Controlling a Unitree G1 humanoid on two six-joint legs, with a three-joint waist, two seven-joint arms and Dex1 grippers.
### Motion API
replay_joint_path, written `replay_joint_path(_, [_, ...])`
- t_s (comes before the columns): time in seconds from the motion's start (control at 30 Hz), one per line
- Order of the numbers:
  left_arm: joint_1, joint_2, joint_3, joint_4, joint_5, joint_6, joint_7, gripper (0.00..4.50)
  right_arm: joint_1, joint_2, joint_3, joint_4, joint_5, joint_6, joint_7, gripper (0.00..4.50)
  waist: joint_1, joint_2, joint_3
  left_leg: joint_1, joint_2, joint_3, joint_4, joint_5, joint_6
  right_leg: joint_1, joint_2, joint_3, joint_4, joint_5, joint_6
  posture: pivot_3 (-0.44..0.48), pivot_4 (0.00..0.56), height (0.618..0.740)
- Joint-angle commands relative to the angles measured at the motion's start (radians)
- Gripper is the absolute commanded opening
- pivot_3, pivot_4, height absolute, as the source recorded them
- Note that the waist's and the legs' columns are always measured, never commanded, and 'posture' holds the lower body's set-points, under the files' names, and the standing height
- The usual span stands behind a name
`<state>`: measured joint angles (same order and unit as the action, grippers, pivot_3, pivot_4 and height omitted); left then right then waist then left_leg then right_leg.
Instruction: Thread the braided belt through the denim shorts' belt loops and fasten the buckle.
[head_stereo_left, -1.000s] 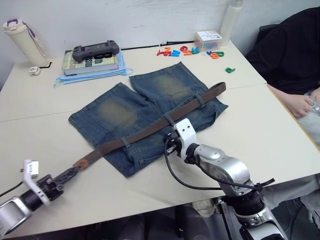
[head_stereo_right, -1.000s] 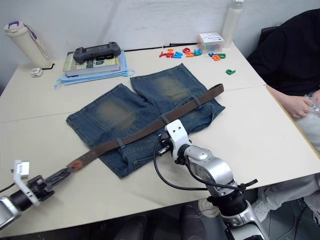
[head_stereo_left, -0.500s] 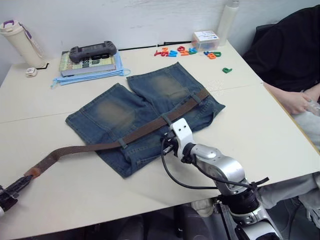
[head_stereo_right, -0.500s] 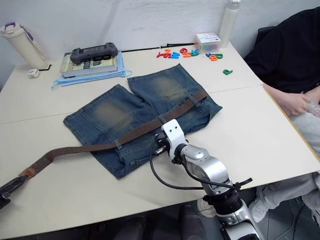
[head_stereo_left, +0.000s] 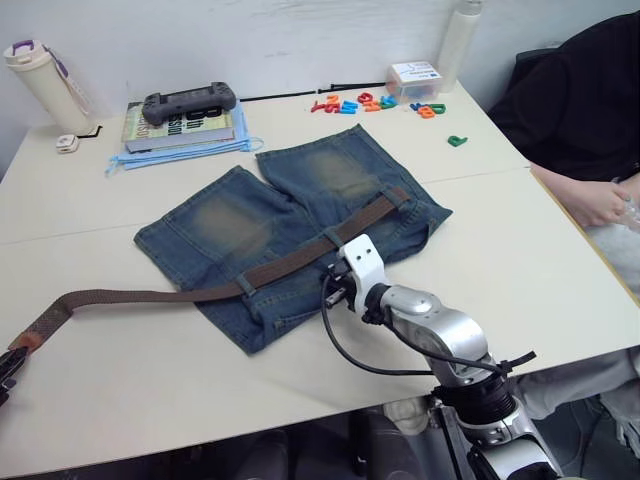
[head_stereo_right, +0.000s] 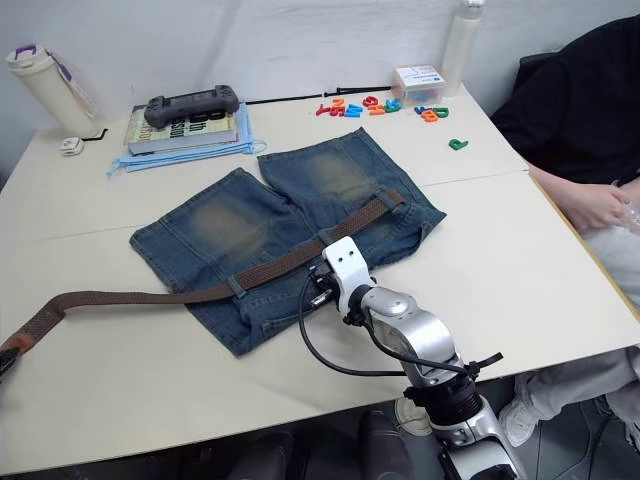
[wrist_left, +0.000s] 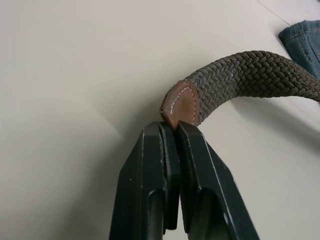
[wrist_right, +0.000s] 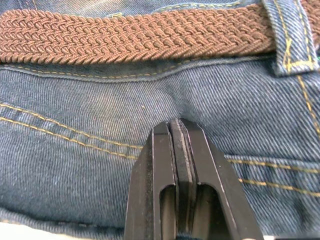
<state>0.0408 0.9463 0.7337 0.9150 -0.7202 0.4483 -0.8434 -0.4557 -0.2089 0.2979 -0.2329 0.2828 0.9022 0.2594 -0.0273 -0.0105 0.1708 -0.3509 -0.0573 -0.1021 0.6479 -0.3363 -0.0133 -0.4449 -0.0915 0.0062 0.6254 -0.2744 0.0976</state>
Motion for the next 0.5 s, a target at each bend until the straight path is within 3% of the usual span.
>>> replay_joint_path(0.03, [-0.009, -0.009, -0.016, 0.057, 0.046, -0.028, -0.033, 2.00, 0.001, 0.001, -0.010, -0.001, -0.016, 0.007, 0.008, 0.00, 0.000, 0.002, 0.001, 0.000, 0.000, 0.000, 0.000, 0.000, 0.000, 0.000, 0.000, 0.000, 0.000, 0.000, 0.000, 0.000, 0.150, 0.713])
replay_joint_path(0.17, [-0.039, -0.011, 0.027, -0.002, 0.009, -0.017, -0.067, 3.57, -0.001, -0.006, -0.052, -0.034, 0.006, 0.032, 0.025, 0.00, 0.000, 0.003, 0.001, 0.000, 0.000, -0.002, 0.000, 0.001, -0.002, 0.000, 0.000, 0.000, 0.001, 0.000, -0.001, 0.000, 0.150, 0.713])
replay_joint_path(0.23, [-0.056, -0.009, 0.042, -0.014, -0.009, -0.001, -0.095, 3.57, 0.001, -0.010, -0.073, -0.053, 0.017, 0.046, 0.033, 0.00, 0.000, 0.002, 0.001, -0.001, 0.000, -0.004, 0.000, 0.001, -0.002, 0.000, 0.000, 0.000, 0.001, 0.000, -0.001, 0.000, 0.150, 0.713])
replay_joint_path(0.33, [-0.051, -0.015, 0.053, -0.171, -0.086, 0.122, -0.195, 3.62, -0.002, -0.011, -0.143, -0.112, 0.081, 0.106, 0.057, 0.96, 0.002, -0.001, 0.001, -0.003, 0.000, -0.004, 0.000, 0.001, -0.002, -0.001, -0.001, -0.001, 0.000, 0.000, -0.001, 0.000, 0.150, 0.713])
replay_joint_path(0.4, [-0.008, -0.039, 0.056, -0.348, -0.149, 0.229, -0.232, 3.62, -0.011, -0.015, -0.190, -0.152, 0.120, 0.146, 0.064, 2.02, 0.002, -0.004, 0.002, -0.005, -0.001, -0.006, 0.001, 0.001, -0.002, -0.001, -0.002, -0.001, -0.001, 0.000, -0.001, 0.000, 0.150, 0.713])
replay_joint_path(0.47, [0.023, -0.057, 0.069, -0.490, -0.216, 0.322, -0.234, 3.62, -0.018, -0.022, -0.232, -0.188, 0.155, 0.181, 0.071, 2.57, 0.001, -0.006, 0.002, -0.006, -0.001, -0.006, 0.001, 0.001, -0.002, -0.001, -0.002, -0.001, -0.003, 0.000, -0.001, 0.000, 0.150, 0.713])
replay_joint_path(0.5, [0.033, -0.063, 0.079, -0.547, -0.246, 0.364, -0.227, 3.62, -0.021, -0.024, -0.256, -0.207, 0.176, 0.198, 0.077, 3.16, 0.000, -0.006, 0.002, -0.006, -0.001, -0.005, 0.001, 0.001, -0.003, -0.001, -0.002, -0.001, -0.004, 0.000, -0.001, 0.000, 0.150, 0.713])
